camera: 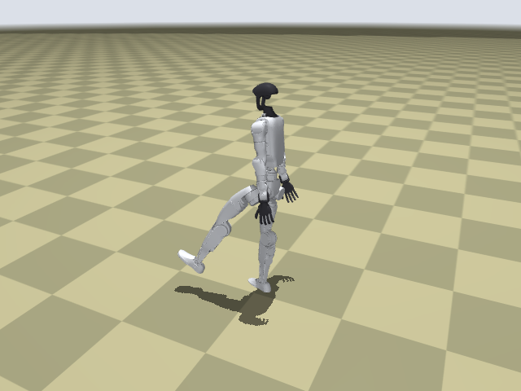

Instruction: In place motions

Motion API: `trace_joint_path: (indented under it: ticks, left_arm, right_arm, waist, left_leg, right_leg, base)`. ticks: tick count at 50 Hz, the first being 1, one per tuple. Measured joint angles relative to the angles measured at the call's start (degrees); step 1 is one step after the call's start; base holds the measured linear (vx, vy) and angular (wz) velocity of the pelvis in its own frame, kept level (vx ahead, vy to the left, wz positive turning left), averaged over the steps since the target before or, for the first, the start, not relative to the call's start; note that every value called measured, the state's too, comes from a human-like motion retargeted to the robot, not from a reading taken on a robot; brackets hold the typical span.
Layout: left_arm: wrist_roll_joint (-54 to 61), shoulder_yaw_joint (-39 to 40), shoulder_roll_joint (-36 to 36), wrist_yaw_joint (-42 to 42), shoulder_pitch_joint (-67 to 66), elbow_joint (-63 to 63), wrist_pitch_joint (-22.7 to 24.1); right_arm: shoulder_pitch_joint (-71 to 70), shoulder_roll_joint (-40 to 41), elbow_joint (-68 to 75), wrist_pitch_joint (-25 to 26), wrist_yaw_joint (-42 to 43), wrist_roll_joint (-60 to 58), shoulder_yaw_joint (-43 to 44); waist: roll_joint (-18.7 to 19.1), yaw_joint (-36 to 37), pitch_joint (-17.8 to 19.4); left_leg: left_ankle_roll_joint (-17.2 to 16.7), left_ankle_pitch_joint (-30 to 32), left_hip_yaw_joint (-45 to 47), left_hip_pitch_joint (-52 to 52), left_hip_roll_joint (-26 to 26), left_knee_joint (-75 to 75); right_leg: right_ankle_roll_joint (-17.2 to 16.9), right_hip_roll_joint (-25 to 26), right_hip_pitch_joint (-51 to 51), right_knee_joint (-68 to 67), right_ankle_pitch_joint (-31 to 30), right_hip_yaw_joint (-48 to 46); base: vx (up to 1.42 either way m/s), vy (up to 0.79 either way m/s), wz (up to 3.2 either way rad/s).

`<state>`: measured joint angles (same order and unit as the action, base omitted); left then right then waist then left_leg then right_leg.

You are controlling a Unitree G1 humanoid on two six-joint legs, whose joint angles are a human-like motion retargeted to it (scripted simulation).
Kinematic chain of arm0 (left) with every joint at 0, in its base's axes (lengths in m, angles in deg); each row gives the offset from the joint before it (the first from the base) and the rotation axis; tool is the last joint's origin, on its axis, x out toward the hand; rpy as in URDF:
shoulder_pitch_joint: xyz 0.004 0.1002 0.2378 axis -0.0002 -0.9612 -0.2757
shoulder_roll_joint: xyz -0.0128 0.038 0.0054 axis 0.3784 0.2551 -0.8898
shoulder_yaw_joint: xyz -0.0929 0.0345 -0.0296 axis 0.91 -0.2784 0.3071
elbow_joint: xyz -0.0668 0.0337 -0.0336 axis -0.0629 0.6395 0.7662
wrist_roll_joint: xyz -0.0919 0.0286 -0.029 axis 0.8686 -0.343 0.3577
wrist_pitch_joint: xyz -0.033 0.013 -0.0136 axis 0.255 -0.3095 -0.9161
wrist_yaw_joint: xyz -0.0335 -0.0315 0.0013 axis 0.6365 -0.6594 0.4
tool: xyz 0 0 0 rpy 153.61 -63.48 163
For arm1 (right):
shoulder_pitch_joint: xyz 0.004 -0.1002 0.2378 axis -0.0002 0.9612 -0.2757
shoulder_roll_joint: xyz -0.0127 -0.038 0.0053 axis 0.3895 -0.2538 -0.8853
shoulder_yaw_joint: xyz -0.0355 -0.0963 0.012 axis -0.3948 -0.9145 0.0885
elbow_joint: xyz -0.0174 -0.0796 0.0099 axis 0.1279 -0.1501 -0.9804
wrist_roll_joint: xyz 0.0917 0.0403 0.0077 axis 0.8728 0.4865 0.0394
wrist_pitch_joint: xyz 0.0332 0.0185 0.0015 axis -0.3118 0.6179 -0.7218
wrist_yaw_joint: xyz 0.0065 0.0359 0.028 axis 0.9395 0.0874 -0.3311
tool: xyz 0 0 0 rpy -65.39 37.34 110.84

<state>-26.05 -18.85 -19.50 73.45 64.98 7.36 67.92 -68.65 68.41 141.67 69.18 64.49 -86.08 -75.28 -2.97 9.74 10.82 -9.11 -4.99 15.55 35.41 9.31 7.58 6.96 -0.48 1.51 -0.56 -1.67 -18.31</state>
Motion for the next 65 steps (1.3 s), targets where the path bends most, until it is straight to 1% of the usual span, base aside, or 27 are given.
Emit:
trace_joint_path:
  ticks: [2, 5, 10, 15, 20, 23, 25, 26, 28, 29, 30, 34, 38, 43, 46, 48, 50, 52, 53, 55, 58, 61, 65]
  left_arm:
    - [-0.5, 0.2, -0.2, 0.1, -0.8, 1.2, -0.2]
    - [-0.7, 1.2, -0.6, 0.1, -2.4, 2.4, -0.7]
    - [-0.2, 2.2, -0.5, -0.2, -3.4, 1.8, -1.0]
    - [0.7, 0.8, 0.2, -0.7, -1.6, -0.1, -1.3]
    - [1.2, -1.2, 0.1, -0.8, 1.9, -4.5, -1.0]
    - [1.0, -2.4, -0.2, -0.7, 2.9, -7.3, 0.3]
    - [0.6, -3.6, -0.2, -0.5, 3.9, -9.0, 0.7]
    - [0.3, -4.0, -0.3, -0.5, 4.1, -9.5, 0.9]
    - [-0.3, -4.6, -0.4, -0.3, 4.3, -10.1, 1.4]
    - [-0.5, -4.7, -0.5, -0.3, 4.2, -10.1, 1.5]
    - [-0.7, -4.7, -0.6, -0.2, 4.2, -9.9, 1.6]
    - [-1.1, -4.0, -0.8, -0.1, 3.5, -8.2, 1.7]
    - [-1.5, -2.5, -0.3, 0.0, 2.1, -5.9, 1.4]
    - [-1.3, 0.4, 1.0, 0.2, -1.3, -3.0, 0.8]
    - [-1.4, 2.1, 2.0, -0.4, -3.0, 0.2, 0.2]
    - [-1.8, 2.8, 2.8, -1.5, -3.3, 2.8, -0.1]
    - [-2.8, 2.5, 3.7, -2.3, -3.3, 4.4, -0.7]
    - [-4.0, 1.7, 4.7, -2.5, -3.4, 4.8, -1.1]
    - [-4.3, 1.2, 5.1, -2.4, -3.3, 4.8, -1.2]
    - [-4.4, 0.1, 5.6, -2.4, -2.8, 4.8, -1.3]
    - [-4.1, -1.8, 5.9, -2.2, -0.6, 4.3, -1.6]
    - [-3.1, -4.1, 6.0, -1.4, 2.7, 2.6, -1.7]
    - [-1.5, -5.9, 5.7, -0.8, 7.4, -0.9, -1.7]
  right_arm:
    - [-0.2, 0.3, -1.5, -0.3, -0.4, -0.8, -0.3]
    - [-0.4, 1.0, -4.3, -1.0, -2.0, -1.9, -0.9]
    - [-0.1, 1.7, -6.6, -2.3, -3.7, -2.2, -0.8]
    - [0.7, 1.1, -4.8, -2.0, -3.4, -1.9, 0.3]
    - [1.7, -0.2, 0.0, -0.6, -1.9, -0.7, 2.9]
    - [3.1, -0.6, 2.6, 0.5, -0.3, 0.5, 3.9]
    - [2.8, -1.1, 4.8, 1.1, 0.7, 1.6, 4.7]
    - [2.9, -1.2, 5.4, 1.2, 0.9, 1.8, 4.8]
    - [3.1, -1.3, 6.2, 1.4, 1.0, 1.8, 4.7]
    - [3.1, -1.3, 6.3, 1.5, 0.9, 1.5, 4.6]
    - [3.0, -1.3, 6.3, 1.6, 0.9, 1.3, 4.5]
    - [2.6, -0.6, 5.0, 1.1, 0.6, 0.4, 4.1]
    - [1.9, 0.6, 2.3, -0.2, -1.2, 0.7, 3.0]
    - [0.6, 1.9, -1.5, -2.3, -3.7, -0.3, 0.6]
    - [-0.4, 2.0, -3.0, -4.4, -4.4, -3.4, -0.8]
    - [-1.3, 1.9, -2.9, -5.3, -3.5, -6.0, -1.6]
    - [-2.0, 1.7, -2.5, -5.3, -2.1, -7.6, -2.1]
    - [-2.2, 1.4, -1.8, -5.6, -1.6, -8.0, -2.1]
    - [-2.1, 1.2, -1.5, -5.7, -1.5, -7.9, -1.6]
    - [-1.4, 0.9, -1.1, -5.9, -1.2, -7.2, -0.4]
    - [-0.2, 0.0, 0.0, -6.0, -0.2, -5.2, 1.7]
    - [0.7, -1.2, 2.4, -5.5, 1.1, -2.2, 3.0]
    - [1.7, -2.4, 6.5, -3.1, 2.1, 1.8, 4.0]
  waist:
    - [-0.2, 0.5, 0.0]
    - [-0.2, -0.5, -1.1]
    - [0.7, -4.1, -4.7]
    - [2.2, -9.4, -8.4]
    - [2.8, -13.5, -12.1]
    - [2.7, -14.5, -14.6]
    - [4.0, -15.1, -15.6]
    - [4.5, -15.4, -16.1]
    - [5.6, -15.9, -16.8]
    - [6.0, -16.3, -17.2]
    - [6.3, -16.6, -17.5]
    - [6.2, -17.8, -18.7]
    - [4.7, -16.3, -18.1]
    - [2.5, -11.5, -16.7]
    - [2.2, -11.4, -16.4]
    - [2.4, -12.4, -15.9]
    - [3.3, -13.3, -15.5]
    - [4.8, -13.1, -15.3]
    - [5.4, -13.7, -15.0]
    - [5.7, -15.2, -14.0]
    - [6.0, -18.7, -12.0]
    - [6.2, -22.0, -9.5]
    - [7.2, -25.6, -6.3]
  left_leg:
    - [0.4, 0.1, -0.6, 0.4, 0.6, 1.5]
    - [1.1, 0.5, -0.5, -0.7, 1.5, 3.7]
    - [2.1, 0.7, 1.1, -6.4, 2.4, 6.1]
    - [4.3, 1.4, 1.7, -13.3, 2.1, 10.4]
    - [7.3, 0.8, 1.5, -19.9, 1.2, 15.1]
    - [8.4, 1.8, 1.0, -24.5, -0.1, 12.1]
    - [6.7, 1.9, -1.3, -26.5, -0.3, 8.8]
    - [5.4, 0.6, -1.8, -27.9, -0.3, 6.5]
    - [2.7, -1.1, -1.0, -30.3, -0.1, 1.8]
    - [1.8, -1.5, 0.0, -31.0, 0.0, -0.2]
    - [1.3, -1.6, 1.1, -31.7, -0.1, -2.0]
    - [1.3, -2.7, 5.6, -32.0, -0.9, -4.6]
    - [2.2, -3.6, 2.9, -32.1, -3.0, -4.3]
    - [4.2, -5.3, 2.7, -34.5, -5.7, -4.5]
    - [5.1, -6.3, 1.5, -34.7, -6.7, -3.9]
    - [5.6, -6.6, -0.3, -34.3, -6.9, -3.1]
    - [6.0, -6.7, -1.3, -34.1, -6.2, -2.7]
    - [6.1, -6.6, -0.7, -34.0, -4.3, -2.8]
    - [6.3, -6.4, -0.9, -33.9, -3.5, -2.9]
    - [7.0, -5.7, -0.7, -34.5, -3.0, -3.4]
    - [7.8, -5.1, -0.4, -34.8, -2.2, -3.4]
    - [8.3, -4.7, -0.6, -35.1, -1.6, -3.5]
    - [8.4, -4.1, -0.7, -35.7, 0.1, -4.0]
  right_leg:
    - [0.1, -0.4, -0.1, -0.2, -0.1, 1.0]
    - [-0.3, -0.7, -0.6, -0.4, -0.2, 1.7]
    - [-1.9, -1.0, -1.7, -0.3, 0.1, 0.1]
    - [-3.6, -1.8, -1.8, 0.1, 1.0, -4.5]
    - [-5.2, -3.9, -1.8, 0.5, 1.9, -10.0]
    - [-6.0, -4.9, -2.1, 0.6, 2.4, -12.3]
    - [-6.4, -4.1, -2.3, 0.9, 2.6, -13.9]
    - [-6.6, -3.7, -2.3, 0.9, 2.8, -14.6]
    - [-7.1, -3.0, -2.2, 0.9, 3.1, -15.9]
    - [-7.5, -2.8, -2.2, 1.0, 3.1, -16.3]
    - [-7.8, -2.8, -2.2, 1.0, 3.1, -16.6]
    - [-9.2, -4.3, -2.7, 0.8, 2.6, -18.0]
    - [-10.0, -6.5, -2.9, 0.4, 1.3, -17.6]
    - [-10.9, -8.9, -3.9, -1.0, -0.6, -13.0]
    - [-11.3, -10.0, -4.2, -2.4, -1.3, -12.2]
    - [-11.0, -10.5, -4.3, -4.1, -1.8, -12.5]
    - [-8.9, -10.4, -5.3, -7.7, -2.0, -13.0]
    - [-4.3, -9.4, -8.4, -13.6, -2.1, -10.8]
    - [-3.4, -9.0, -10.2, -16.4, -2.1, -9.5]
    - [-4.2, -7.7, -13.3, -18.2, -3.0, -6.5]
    - [-5.6, -7.0, -18.6, -16.1, -3.5, -4.9]
    - [-5.7, -7.5, -25.0, -11.9, -2.2, -6.1]
    - [-5.7, -7.9, -34.0, -6.4, -0.1, -5.8]
  base:
    - [-0.02, 0.03, -0.47]
    - [0.00, 0.01, -0.10]
    - [0.06, 0.05, 0.31]
    - [0.09, 0.12, 0.90]
    - [0.05, 0.17, 1.08]
    - [0.09, 0.20, 0.77]
    - [0.08, 0.24, 0.66]
    - [0.10, 0.25, 0.60]
    - [0.11, 0.30, 0.48]
    - [0.10, 0.27, 0.45]
    - [0.06, 0.20, 0.44]
    - [0.05, 0.31, 0.39]
    - [0.06, 0.32, -0.20]
    - [0.06, 0.35, -0.75]
    - [0.04, 0.34, -0.15]
    - [-0.02, 0.23, 0.23]
    - [-0.04, 0.27, 0.11]
    - [-0.02, 0.16, -0.17]
    - [-0.02, 0.17, 0.11]
    - [-0.04, 0.13, 0.33]
    - [-0.10, 0.04, 0.42]
    - [-0.14, 0.10, 0.30]
    - [-0.14, 0.07, 0.22]
